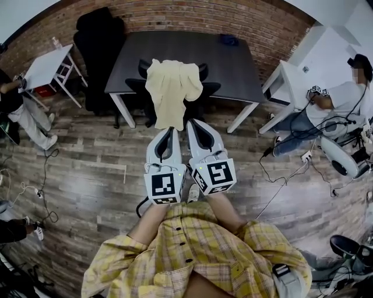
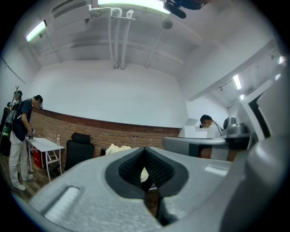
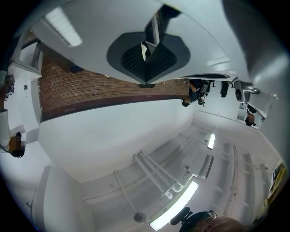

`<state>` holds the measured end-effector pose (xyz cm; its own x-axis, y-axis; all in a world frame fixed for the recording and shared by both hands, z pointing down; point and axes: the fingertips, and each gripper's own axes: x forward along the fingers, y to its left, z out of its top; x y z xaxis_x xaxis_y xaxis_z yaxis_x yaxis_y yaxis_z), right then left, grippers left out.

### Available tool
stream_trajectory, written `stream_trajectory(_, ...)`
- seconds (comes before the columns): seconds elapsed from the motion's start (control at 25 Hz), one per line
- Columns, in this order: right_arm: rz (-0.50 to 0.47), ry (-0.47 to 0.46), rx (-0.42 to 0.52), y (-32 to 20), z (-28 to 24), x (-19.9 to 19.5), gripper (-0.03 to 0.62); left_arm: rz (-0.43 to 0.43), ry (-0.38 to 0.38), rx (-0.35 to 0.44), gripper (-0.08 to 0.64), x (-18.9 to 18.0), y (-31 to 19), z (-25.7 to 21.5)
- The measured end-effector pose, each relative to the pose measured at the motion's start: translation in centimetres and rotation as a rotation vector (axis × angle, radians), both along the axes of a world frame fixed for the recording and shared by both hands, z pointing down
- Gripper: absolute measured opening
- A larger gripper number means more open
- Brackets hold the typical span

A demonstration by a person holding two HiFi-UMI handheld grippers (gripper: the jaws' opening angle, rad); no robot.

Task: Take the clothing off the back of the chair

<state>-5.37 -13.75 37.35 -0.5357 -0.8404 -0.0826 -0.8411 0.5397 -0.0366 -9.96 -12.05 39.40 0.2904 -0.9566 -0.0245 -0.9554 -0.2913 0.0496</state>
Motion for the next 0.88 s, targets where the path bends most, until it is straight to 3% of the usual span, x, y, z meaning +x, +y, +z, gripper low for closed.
stream_trajectory(0.88,-0.067,-0.008,-0.005,-8.3,0.3,3.8,0.0,-0.079,-0.016,0.016,0.0,3.5,-8.5,-0.6)
